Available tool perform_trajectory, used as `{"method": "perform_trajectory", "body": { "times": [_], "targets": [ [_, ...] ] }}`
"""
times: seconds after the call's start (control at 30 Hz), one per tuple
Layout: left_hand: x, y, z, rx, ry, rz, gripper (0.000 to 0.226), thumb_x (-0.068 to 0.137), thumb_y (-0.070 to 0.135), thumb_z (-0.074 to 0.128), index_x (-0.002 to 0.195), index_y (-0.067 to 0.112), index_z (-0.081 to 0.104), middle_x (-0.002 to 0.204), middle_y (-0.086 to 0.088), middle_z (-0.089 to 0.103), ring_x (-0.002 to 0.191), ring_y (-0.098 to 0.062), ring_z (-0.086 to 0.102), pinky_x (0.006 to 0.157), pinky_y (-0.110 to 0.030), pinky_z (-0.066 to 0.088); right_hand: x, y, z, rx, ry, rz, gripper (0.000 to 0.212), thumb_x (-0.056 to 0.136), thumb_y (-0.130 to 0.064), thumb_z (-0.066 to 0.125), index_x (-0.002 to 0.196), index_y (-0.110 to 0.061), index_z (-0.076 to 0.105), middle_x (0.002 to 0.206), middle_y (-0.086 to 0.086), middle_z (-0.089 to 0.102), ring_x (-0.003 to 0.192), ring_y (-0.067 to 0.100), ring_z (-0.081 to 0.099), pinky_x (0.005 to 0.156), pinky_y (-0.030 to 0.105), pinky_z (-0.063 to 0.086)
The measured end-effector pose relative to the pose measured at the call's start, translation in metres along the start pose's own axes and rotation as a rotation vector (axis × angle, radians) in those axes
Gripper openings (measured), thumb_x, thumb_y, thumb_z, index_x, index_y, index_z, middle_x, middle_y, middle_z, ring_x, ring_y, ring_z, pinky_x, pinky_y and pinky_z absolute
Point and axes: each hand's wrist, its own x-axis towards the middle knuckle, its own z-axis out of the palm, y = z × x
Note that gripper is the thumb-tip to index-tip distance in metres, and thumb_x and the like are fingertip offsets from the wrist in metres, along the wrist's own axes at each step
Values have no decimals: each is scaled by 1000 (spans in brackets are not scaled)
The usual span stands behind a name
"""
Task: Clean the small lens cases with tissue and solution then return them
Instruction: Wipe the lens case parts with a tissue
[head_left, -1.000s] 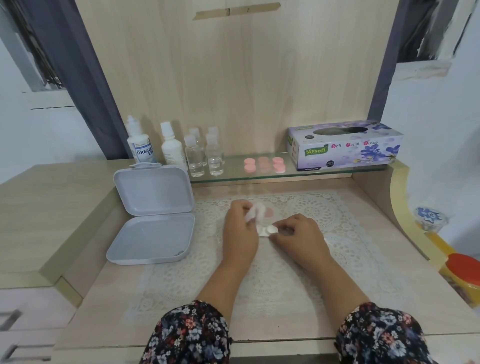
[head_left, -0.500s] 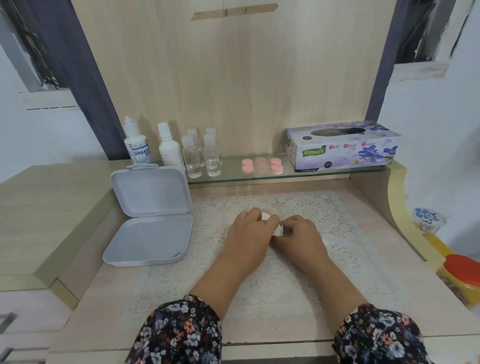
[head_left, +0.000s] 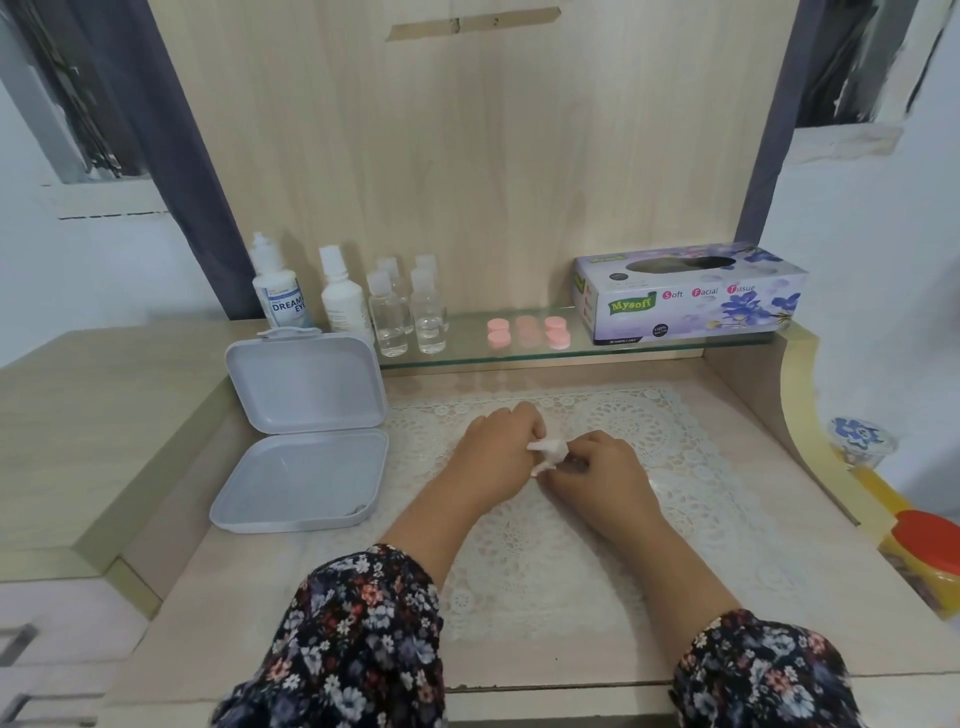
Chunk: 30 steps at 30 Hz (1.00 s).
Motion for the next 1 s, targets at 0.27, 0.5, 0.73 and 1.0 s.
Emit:
{"method": "perform_trajectory", "body": {
  "times": [0.27,0.5,0.73,1.0],
  "targets": [
    [-7,-5,1,-588,396,-182,12,90,12,58,98,17,50,89,6,52,82,-10,51,65,-21,39,-2,-3,-4,20,-13,-3,25,80,-39,67,103,-33,72,92,-21,52,101,10,48,83,29,44],
    [-21,-6,21,-34,329,82,12,87,15,59,96,23,58,97,1,52,86,-19,51,69,-30,44,-3,-2,-2,40,2,-20,17,79,-41,68,64,-39,59,85,-14,56,90,15,52,74,32,47],
    [-16,-2,20,-80,220,56,19,88,8,52,98,24,55,104,-2,53,93,-20,52,77,-31,46,-2,0,-5,74,-20,-38,9,81,-40,69,76,-33,69,89,-10,58,93,17,53,77,36,47],
    [0,-2,10,-204,45,-80,15,92,14,50,103,24,49,109,-2,53,98,-22,53,77,-34,47,-2,-3,-5,30,-20,-11,9,80,-36,69,88,-33,71,94,-13,57,97,14,51,74,29,41]
  ]
}}
